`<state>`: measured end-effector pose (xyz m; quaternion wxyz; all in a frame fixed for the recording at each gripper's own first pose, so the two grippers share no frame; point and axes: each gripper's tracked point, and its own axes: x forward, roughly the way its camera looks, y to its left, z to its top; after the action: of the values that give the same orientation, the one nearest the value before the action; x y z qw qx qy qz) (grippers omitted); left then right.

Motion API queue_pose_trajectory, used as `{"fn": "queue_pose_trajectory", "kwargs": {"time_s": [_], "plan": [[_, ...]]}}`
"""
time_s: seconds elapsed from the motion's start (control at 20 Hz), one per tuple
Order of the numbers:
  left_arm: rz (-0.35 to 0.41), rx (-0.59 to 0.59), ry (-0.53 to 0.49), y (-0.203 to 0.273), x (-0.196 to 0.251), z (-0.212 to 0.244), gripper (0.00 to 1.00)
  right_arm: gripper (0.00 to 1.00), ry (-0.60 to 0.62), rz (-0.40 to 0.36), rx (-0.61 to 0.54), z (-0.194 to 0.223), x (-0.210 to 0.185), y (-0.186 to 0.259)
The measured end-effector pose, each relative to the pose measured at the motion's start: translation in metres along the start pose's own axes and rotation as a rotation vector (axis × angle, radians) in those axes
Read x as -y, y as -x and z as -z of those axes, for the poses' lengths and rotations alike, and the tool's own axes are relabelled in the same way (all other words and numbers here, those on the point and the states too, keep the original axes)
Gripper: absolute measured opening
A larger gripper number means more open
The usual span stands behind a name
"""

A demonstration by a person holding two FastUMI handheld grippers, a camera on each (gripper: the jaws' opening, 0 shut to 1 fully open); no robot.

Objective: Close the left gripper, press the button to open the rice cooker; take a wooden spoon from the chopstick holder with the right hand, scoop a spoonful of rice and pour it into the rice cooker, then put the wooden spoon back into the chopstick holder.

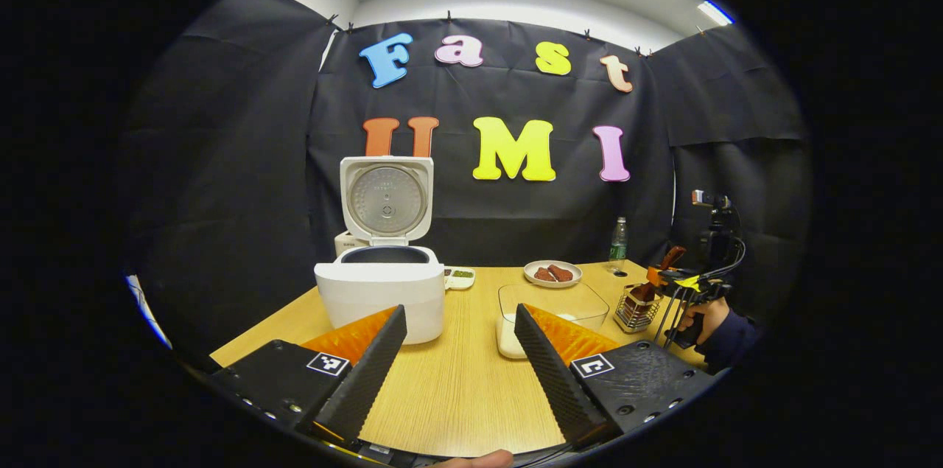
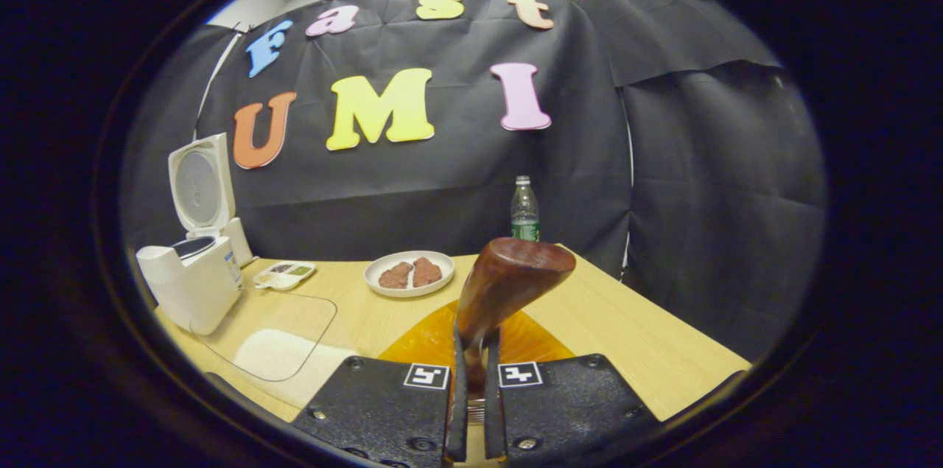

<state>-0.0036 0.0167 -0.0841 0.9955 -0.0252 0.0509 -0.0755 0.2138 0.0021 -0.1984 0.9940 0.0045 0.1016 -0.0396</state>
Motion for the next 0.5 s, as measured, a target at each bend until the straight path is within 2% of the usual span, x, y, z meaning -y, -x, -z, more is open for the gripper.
{"fn": "queue_pose_trajectory", "kwargs": {"time_s": [0.3, 0.5], "plan": [[-0.016, 0.007, 0.01, -0.003, -0.01, -0.003, 0.94, 0.11, 0.07, 0.001, 0.03, -0.05, -0.014, 0.019], [-0.037, 0.013, 0.02, -0.003, -0.018, -0.002, 0.94, 0.11, 0.055, -0.084, 0.093, -0.089, -0.055, 0.035]]}}
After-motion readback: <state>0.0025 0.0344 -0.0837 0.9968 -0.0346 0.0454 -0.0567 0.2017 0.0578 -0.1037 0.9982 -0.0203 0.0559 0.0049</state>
